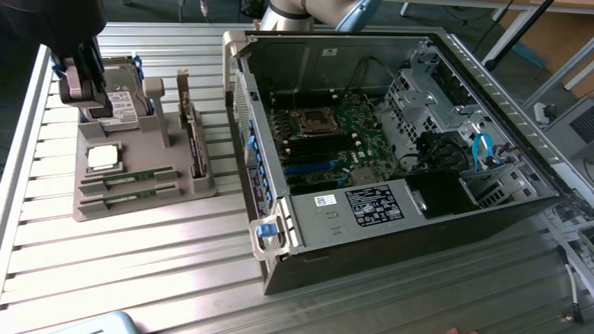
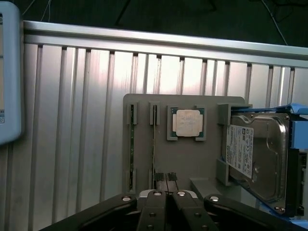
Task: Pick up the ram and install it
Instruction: 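Pick up the ram and move it above insertion slot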
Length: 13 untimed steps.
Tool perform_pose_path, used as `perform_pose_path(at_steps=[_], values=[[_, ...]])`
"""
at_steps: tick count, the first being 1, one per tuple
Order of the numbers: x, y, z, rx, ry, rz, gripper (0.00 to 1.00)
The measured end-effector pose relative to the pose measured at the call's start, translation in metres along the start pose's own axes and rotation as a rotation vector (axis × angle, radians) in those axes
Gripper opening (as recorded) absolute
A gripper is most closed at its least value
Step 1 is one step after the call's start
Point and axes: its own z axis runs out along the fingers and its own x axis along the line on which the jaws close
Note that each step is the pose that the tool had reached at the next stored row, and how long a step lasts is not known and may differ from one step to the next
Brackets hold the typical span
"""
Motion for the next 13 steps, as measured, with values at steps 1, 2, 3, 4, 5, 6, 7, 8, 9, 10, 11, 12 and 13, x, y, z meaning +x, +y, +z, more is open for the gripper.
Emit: perform_pose_path(at_steps=[1, 2, 3, 4, 5, 6, 7, 8, 9, 10, 11, 12, 13], values=[[0.000, 0.0000, 0.0000, 0.0001, -0.0001, 0.000, 0.11], [0.000, 0.0000, 0.0001, 0.0001, -0.0001, 0.000, 0.11], [0.000, 0.0000, 0.0003, 0.0001, -0.0001, 0.000, 0.11], [0.000, -0.0001, 0.0008, 0.0004, -0.0003, 0.000, 0.11], [0.000, 0.0000, 0.0018, 0.0003, -0.0002, 0.000, 0.11], [0.000, -0.0001, 0.0032, 0.0001, -0.0001, 0.000, 0.11], [0.000, -0.0001, 0.0042, 0.0002, -0.0001, 0.000, 0.11], [0.000, -0.0001, 0.0050, 0.0002, -0.0002, 0.000, 0.11], [0.000, -0.0001, 0.0061, 0.0002, -0.0001, 0.000, 0.11], [0.000, -0.0002, 0.0076, 0.0001, -0.0001, 0.000, 0.11], [0.000, -0.0002, 0.0077, -0.0001, 0.0000, 0.000, 0.11], [0.000, -0.0002, 0.0079, 0.0000, -0.0001, 0.000, 0.11], [0.000, -0.0002, 0.0102, 0.0001, -0.0001, 0.000, 0.11]])
